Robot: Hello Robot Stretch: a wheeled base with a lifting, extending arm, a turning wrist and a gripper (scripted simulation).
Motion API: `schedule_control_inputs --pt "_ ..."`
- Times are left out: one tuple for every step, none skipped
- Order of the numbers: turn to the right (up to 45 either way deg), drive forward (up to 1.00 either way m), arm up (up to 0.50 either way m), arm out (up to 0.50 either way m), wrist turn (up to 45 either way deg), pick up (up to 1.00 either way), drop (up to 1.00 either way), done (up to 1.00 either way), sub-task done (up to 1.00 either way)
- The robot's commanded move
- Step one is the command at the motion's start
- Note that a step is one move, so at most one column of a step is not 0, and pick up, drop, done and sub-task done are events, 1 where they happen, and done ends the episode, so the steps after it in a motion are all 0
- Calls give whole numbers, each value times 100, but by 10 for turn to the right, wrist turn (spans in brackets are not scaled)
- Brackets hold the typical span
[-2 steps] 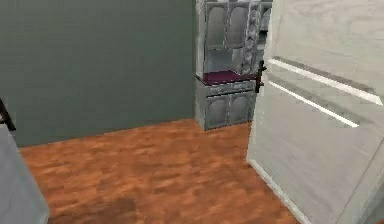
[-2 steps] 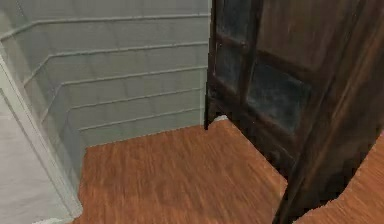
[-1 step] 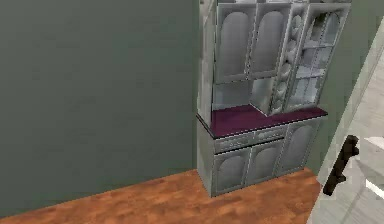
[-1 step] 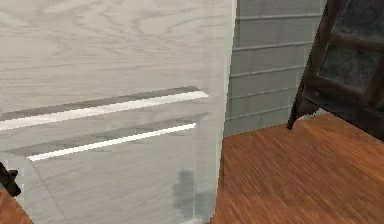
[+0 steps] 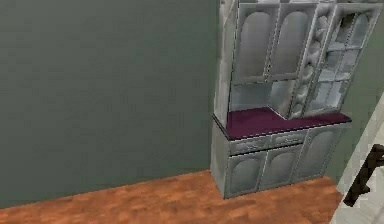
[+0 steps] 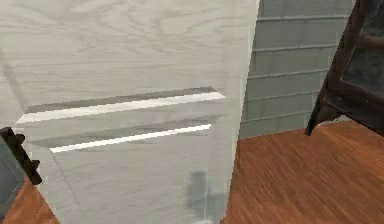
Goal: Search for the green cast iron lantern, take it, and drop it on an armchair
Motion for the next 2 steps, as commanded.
schedule_control_inputs --pt "0 45 0 0 0 0 0 0 0" --pt "390 0 0 0 0 0 0 0 0"
